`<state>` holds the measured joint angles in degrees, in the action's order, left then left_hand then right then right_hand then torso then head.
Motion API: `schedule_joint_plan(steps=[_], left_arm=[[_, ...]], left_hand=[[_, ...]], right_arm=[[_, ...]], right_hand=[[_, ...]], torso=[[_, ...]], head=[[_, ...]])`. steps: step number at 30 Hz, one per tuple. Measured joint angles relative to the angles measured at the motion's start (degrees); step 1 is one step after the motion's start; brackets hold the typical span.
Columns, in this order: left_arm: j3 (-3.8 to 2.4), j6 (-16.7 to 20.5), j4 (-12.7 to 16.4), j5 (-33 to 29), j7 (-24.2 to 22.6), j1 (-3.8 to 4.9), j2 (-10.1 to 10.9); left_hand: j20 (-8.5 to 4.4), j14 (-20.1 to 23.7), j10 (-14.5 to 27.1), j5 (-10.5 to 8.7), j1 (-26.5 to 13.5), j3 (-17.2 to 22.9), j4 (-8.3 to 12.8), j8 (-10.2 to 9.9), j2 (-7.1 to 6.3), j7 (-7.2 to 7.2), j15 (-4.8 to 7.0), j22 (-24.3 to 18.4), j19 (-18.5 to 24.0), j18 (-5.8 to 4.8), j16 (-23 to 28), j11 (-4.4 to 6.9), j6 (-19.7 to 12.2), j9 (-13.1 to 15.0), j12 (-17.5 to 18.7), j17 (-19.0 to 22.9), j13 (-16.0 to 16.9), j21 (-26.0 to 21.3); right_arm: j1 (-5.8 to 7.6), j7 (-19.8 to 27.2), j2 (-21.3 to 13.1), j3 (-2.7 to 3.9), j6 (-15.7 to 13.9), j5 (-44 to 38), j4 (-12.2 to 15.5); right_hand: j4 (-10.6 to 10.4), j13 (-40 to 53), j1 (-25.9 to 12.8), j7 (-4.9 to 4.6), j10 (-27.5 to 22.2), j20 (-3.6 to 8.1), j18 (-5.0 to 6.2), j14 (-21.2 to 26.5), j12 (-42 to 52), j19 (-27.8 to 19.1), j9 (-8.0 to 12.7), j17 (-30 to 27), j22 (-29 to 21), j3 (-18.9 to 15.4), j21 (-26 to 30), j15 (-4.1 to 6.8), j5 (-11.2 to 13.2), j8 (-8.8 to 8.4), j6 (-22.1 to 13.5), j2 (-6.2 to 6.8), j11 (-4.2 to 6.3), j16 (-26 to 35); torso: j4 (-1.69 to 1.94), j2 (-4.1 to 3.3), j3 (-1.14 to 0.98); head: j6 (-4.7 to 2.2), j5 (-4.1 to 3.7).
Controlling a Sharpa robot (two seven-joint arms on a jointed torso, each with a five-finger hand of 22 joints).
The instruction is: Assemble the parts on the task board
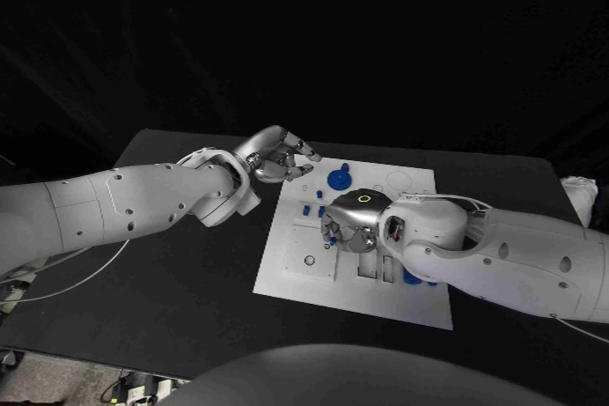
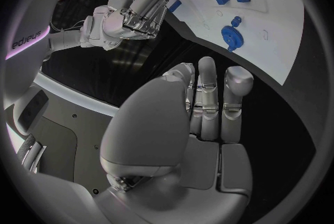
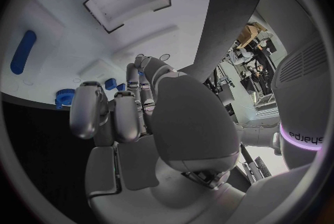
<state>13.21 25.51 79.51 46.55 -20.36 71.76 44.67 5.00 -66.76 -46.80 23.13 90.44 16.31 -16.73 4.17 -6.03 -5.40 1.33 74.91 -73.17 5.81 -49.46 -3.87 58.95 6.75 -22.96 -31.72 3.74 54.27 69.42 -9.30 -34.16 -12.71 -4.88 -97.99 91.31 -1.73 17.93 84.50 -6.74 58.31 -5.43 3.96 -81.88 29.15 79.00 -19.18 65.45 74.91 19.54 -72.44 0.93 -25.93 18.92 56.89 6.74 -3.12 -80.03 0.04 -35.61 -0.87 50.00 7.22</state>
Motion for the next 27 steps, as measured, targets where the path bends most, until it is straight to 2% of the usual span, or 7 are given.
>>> schedule_joint_plan(steps=[14,27], left_arm=[[0.00,-0.39,-0.33,0.02,0.24,-0.06,-0.07],[0.01,-0.68,0.00,0.18,0.61,-0.08,0.01]], left_hand=[[0.00,0.20,0.00,0.00,0.00,0.16,0.16,0.00,0.00,0.00,-0.20,0.00,0.00,0.00,0.00,0.00,0.00,0.00,0.00,0.06,0.00,-0.35],[0.00,0.20,0.00,0.00,0.00,0.16,0.16,0.00,0.00,0.00,-0.20,0.00,0.00,0.00,0.00,0.00,0.00,0.01,0.00,0.13,0.00,-0.35]], right_arm=[[-0.22,0.23,0.22,0.00,-2.80,-0.06,0.13],[-0.64,0.39,0.74,0.00,-3.22,-0.02,-0.26]], right_hand=[[0.16,0.04,0.00,0.01,0.05,0.00,0.00,0.00,-0.11,0.00,-0.04,-0.18,-0.01,0.16,0.00,0.00,0.44,-0.21,0.00,0.00,-0.06,0.00],[0.31,0.01,-0.23,0.02,0.27,0.00,0.00,0.00,-0.12,0.00,-0.03,-0.19,-0.01,0.00,0.24,0.00,0.75,-0.43,-0.01,0.23,0.14,0.00]], torso=[[0.05,0.02,0.02],[0.07,0.05,0.03]], head=[[0.00,-0.26],[0.00,-0.20]])
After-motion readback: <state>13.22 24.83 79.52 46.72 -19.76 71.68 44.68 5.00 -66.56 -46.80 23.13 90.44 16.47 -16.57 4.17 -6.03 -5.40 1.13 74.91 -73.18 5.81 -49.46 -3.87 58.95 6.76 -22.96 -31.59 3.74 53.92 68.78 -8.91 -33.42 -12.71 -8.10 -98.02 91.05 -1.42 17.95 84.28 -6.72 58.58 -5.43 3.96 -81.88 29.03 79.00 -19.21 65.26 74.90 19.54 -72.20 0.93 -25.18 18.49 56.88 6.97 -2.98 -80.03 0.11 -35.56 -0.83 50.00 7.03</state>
